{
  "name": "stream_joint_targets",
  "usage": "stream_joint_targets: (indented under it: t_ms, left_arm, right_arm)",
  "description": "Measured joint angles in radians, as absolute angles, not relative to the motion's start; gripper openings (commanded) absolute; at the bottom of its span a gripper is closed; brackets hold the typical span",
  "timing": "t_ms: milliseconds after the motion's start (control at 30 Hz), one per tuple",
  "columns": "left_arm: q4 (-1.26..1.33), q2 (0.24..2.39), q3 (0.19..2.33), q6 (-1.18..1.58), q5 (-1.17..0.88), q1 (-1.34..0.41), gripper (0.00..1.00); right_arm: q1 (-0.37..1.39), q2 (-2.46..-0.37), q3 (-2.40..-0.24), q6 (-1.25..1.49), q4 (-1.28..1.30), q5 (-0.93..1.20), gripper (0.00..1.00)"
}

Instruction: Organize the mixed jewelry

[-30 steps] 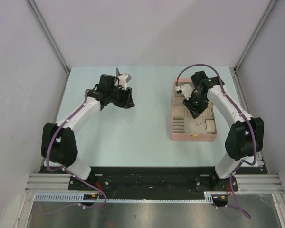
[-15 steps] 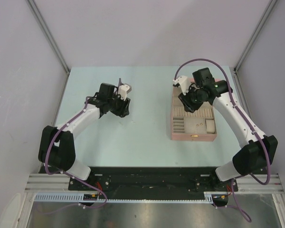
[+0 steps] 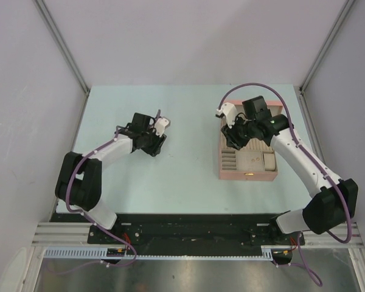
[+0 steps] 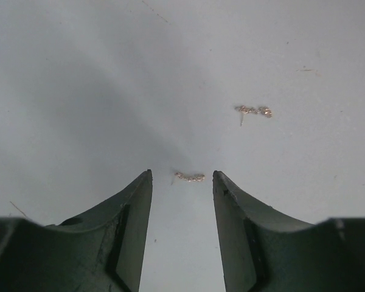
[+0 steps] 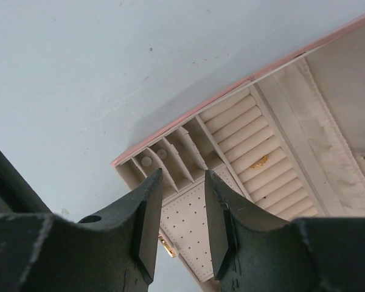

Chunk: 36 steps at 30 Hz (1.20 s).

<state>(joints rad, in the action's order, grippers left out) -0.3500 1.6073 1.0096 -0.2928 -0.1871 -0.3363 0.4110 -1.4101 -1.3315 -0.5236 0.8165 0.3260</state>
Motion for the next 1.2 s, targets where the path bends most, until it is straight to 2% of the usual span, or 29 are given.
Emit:
stream_joint_targets:
  t_ms: [233,433,833,1200]
  left_arm:
    - [-0.344,1.619,1.000,-0.326,-0.149,-0.329,0.49]
    - [-0.345,1.604,0.989,-0.321,-0.163,-0.291,0.49]
    - [-0.342,1.584,0.981,-0.311,-0.195,-0.250,0.49]
    - [-0.334,1.584,0.982,-0.258,-0.220,-0.115,0.49]
  right_arm:
    - [0.442,-1.384,-1.309,-0.526,0.773,0.342,0.39]
    - [0.553,-1.406,-1.309,-0.527,0.685,0.290,0.39]
    - [0.657,-1.568,-1.307,-0.453,0.453,0.236,0.39]
    - [0.763,-1.765,-1.307,-0.343,0.200,0.220,0.36]
